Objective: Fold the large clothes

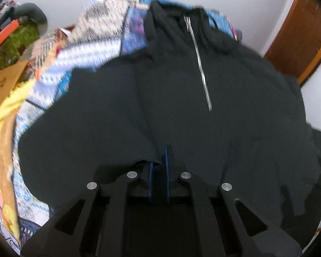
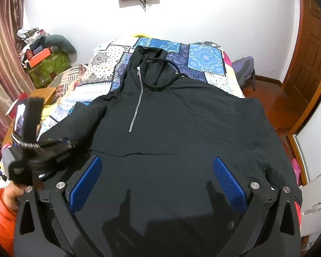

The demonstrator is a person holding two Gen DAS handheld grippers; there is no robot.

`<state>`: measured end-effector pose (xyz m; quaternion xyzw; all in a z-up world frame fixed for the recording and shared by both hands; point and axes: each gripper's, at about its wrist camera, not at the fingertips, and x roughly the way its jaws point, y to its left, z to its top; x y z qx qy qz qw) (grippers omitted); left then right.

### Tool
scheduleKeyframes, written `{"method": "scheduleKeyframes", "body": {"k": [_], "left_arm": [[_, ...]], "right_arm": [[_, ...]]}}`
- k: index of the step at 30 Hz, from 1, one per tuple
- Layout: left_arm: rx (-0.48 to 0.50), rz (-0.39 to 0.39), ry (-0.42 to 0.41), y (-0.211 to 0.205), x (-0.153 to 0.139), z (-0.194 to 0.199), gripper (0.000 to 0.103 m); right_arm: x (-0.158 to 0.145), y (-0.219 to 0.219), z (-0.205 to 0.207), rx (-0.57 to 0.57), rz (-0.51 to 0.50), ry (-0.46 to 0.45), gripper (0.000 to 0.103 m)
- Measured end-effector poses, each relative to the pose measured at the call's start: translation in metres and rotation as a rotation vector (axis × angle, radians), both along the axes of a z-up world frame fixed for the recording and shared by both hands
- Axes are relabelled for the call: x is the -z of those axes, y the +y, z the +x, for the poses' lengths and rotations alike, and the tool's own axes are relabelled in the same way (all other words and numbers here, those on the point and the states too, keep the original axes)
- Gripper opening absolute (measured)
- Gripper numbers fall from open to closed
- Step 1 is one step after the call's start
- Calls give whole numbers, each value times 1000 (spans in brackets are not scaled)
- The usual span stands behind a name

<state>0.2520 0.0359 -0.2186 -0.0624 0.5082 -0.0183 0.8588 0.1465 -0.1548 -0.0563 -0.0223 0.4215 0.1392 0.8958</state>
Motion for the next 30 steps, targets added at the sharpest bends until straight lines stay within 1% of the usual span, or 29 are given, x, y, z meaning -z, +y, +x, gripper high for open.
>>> {"method": "scheduleKeyframes", "body": {"k": [2,4,5,8,11,13,15,18,20,21,24,26,27,30], "left_arm": [[7,-10,20,-2,5,-5,16],[18,-17,21,-3,4,-11,36],[21,-19,15,-2,1,-15,39],[22,-22,-3,6,-9,-21,39],[7,-70,-19,20,-26,-32,40],[-25,-85,-52,33,-38,-38,51],[-66,-83,-102,48,-53,-47,58],[-135,-77,-170,79,-73,-60,66],[-195,-69,-194,102,-78,-66,70],[-228,-69,-197,115,-78,-67,72],[-320,-90,-176,151,-67,-73,72],[-389,-118,-135,177,-50,-78,72],[-409,-127,-119,183,-43,-80,72],[-456,-188,-49,205,-12,-86,72]], "right_arm": [[1,0,0,0,-6,1,103],[2,1,1,-1,-10,4,103],[3,1,0,-2,-10,6,103],[3,5,0,-9,-17,5,103],[0,11,-1,-20,-28,-11,103],[-3,15,-1,-29,-28,-21,103],[-6,20,1,-39,-26,-29,103],[-11,31,3,-59,-24,-41,103],[-12,39,4,-71,-25,-47,103],[-13,44,5,-77,-26,-48,103],[-14,57,8,-100,-27,-51,103],[-13,67,10,-118,-34,-53,103],[-12,71,11,-125,-37,-54,103],[-7,87,15,-157,-51,-47,103]]}}
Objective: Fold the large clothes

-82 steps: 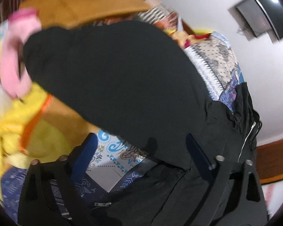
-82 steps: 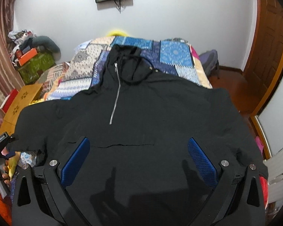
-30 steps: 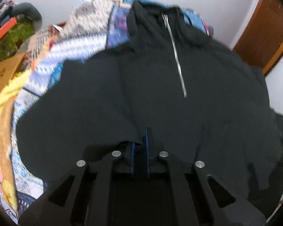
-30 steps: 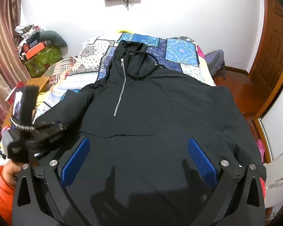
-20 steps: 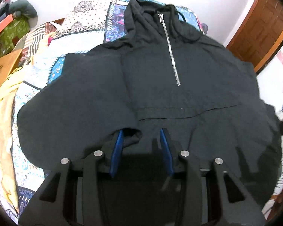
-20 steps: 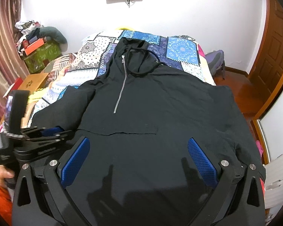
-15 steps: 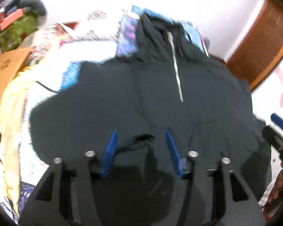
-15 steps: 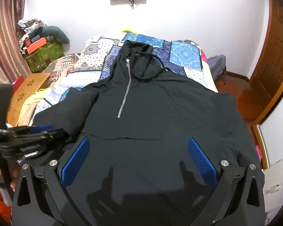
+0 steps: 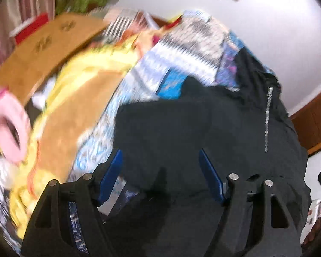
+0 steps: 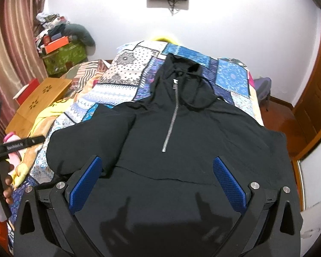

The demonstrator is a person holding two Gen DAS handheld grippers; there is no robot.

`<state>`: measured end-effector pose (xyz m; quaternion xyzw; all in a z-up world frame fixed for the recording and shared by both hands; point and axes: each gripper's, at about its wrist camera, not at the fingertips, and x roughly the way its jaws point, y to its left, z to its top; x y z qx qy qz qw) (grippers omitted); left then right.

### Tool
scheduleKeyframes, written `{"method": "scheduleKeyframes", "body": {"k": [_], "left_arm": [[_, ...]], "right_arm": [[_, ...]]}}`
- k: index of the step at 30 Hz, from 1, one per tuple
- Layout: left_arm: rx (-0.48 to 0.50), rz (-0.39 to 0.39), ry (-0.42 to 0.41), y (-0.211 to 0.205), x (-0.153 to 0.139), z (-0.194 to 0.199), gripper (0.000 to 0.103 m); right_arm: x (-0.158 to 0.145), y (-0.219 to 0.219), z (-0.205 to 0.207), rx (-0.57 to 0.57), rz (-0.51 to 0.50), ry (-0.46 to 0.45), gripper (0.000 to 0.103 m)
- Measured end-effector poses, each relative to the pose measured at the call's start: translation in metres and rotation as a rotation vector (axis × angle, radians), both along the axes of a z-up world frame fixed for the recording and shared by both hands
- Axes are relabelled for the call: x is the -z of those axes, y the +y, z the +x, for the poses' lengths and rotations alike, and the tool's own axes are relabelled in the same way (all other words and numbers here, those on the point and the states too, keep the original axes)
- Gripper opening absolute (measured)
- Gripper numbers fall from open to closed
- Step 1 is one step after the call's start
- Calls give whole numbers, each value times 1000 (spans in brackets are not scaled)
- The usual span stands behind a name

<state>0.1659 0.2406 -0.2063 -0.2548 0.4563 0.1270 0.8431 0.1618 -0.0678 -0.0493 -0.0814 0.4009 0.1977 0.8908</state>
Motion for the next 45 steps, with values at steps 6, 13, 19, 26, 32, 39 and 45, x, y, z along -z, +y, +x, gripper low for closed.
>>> {"method": "scheduleKeyframes", "body": {"k": [6,13,19,26,32,39,45], "left_arm": [[-58,-188,75,21,56,-9,73],[-81,-471,96,25,102,-2,72],[-95,-294,71,16,87,15,56],[-2,-30,23,-16,39,39,24],[95,113,-135,-64,-35,68,21],[266,129,-335,-146,-121,98,21],[480,112,-395,-239,-147,120,20]], "right_arm": [[20,26,9,-53,-43,55,103],[34,33,8,-85,-97,85,103],[37,22,13,-66,-83,118,103],[32,-1,17,-18,-50,113,103],[19,-31,21,30,-38,71,103],[0,-78,18,123,-38,-12,103],[-15,-120,15,195,-22,-53,103]]}}
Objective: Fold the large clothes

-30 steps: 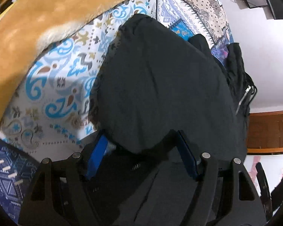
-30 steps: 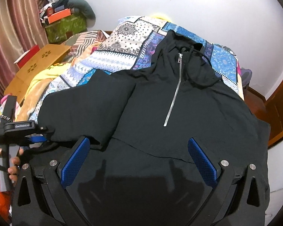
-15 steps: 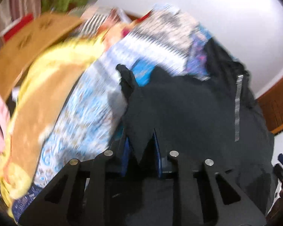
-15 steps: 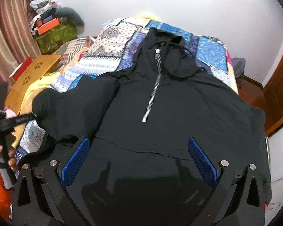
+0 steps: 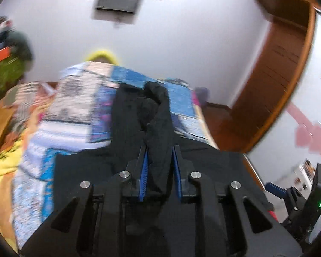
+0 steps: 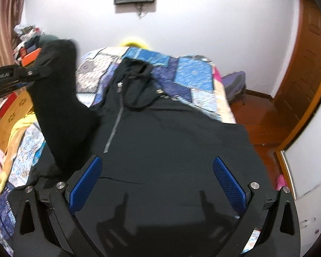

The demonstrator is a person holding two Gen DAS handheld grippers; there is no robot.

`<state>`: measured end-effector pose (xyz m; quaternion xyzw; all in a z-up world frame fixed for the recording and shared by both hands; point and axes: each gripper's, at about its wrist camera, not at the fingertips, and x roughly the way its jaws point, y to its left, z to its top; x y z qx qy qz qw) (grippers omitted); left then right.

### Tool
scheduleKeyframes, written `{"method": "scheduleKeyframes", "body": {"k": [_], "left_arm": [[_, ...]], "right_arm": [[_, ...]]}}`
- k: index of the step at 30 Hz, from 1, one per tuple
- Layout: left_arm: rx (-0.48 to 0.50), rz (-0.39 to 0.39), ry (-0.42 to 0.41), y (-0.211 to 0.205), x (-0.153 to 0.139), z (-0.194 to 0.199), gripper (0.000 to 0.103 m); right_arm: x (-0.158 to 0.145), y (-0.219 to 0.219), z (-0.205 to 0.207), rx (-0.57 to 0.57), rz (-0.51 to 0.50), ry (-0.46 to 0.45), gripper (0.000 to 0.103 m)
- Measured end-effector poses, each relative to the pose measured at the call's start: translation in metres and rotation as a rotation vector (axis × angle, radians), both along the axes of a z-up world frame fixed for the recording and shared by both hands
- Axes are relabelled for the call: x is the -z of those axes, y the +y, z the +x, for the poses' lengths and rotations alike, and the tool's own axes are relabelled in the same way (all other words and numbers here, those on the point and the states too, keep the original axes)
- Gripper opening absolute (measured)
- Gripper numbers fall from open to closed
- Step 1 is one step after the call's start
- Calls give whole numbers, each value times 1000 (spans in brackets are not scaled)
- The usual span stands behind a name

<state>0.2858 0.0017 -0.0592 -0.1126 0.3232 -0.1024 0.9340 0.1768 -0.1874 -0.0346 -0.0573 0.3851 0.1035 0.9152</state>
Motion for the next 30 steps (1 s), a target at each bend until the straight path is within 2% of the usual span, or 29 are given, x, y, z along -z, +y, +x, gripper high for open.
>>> {"method": "scheduleKeyframes", "body": {"k": [2,3,6,12,14,17,23,27,30], "left_arm": [[70,10,22,-33,5,9,20],[99,6,38,-47,9,12,16],[181,8,120,-82,31,20,16],[299,97,274,-128,84,15,16],[342,136,315,-141,100,8,20],[390,147,355,-146,112,-3,34],[386,186,320,-139,102,-22,37],[332,209,234,-117,78,-34,57],[262,239,173,-91,62,-42,59]], "right_arm": [[-2,-12,-2,34,-9,-13,103],[-3,-20,-4,55,-20,-23,103],[-3,-34,-7,86,-31,-26,103],[8,-52,-5,128,-24,13,103],[9,-54,-8,130,-24,20,103],[10,-58,-9,144,-18,14,103],[8,-62,-10,142,15,27,103],[3,-56,-10,123,2,12,103],[2,-53,-9,102,24,10,103]]}}
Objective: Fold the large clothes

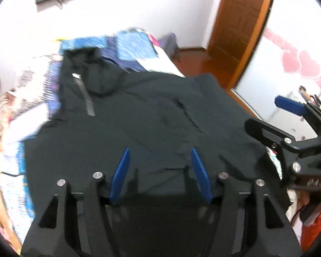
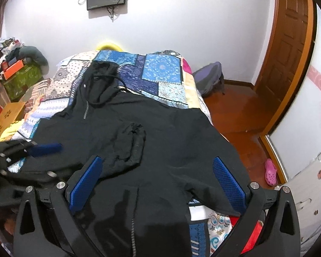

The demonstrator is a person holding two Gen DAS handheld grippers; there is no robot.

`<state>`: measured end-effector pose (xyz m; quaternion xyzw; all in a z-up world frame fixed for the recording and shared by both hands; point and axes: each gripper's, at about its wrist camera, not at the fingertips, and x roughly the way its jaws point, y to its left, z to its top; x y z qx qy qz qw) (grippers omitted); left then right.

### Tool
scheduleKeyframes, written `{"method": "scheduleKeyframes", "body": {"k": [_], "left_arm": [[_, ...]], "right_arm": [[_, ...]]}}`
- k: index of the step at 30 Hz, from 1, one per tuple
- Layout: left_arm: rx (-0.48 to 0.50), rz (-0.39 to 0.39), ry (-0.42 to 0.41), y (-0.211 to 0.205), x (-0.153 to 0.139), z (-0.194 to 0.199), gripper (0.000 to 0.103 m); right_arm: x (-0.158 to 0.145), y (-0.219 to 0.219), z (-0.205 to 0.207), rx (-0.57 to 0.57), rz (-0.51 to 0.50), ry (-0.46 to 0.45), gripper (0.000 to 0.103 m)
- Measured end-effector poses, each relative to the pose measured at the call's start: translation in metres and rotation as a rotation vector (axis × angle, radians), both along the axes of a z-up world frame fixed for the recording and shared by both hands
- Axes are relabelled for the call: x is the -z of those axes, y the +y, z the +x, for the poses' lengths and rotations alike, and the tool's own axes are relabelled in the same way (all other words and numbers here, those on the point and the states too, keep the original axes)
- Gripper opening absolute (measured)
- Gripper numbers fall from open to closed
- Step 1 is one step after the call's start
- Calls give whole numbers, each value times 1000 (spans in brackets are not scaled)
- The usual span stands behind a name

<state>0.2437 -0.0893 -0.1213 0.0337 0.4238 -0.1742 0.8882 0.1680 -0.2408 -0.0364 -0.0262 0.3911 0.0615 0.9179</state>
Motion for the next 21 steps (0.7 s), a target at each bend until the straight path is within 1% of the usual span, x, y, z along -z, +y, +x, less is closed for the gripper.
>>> {"method": "scheduleKeyframes", "body": {"k": [2,3,4,6,8,12,14,15,16,19,21], "left_arm": [[-49,40,-46,22,-9,-7,59],[-67,53,-59,30,-9,-1,61],[-91,69,-77,43,-12,-4,64],[-133,90,-99,64,-13,-6,68],[-186,116,-116,89,-16,-9,69],[-269,140,-112,131,-13,-11,70],[-309,136,-99,151,-9,-14,71],[-330,135,-92,161,-7,-16,71],[-346,136,-86,169,-5,-18,71],[-384,138,-69,185,2,-20,71],[-401,128,-55,192,7,-22,71]], "right_arm": [[2,3,4,-18,35,16,103],[5,5,9,-35,66,36,103],[8,7,13,-45,88,53,103],[17,11,21,-76,141,104,103],[31,16,34,-107,188,177,102],[67,21,62,-122,227,345,101],[76,20,67,-118,251,396,93],[81,20,71,-122,270,416,93],[85,20,74,-121,277,427,92],[88,25,82,-131,284,441,85],[93,29,88,-134,275,453,75]]}}
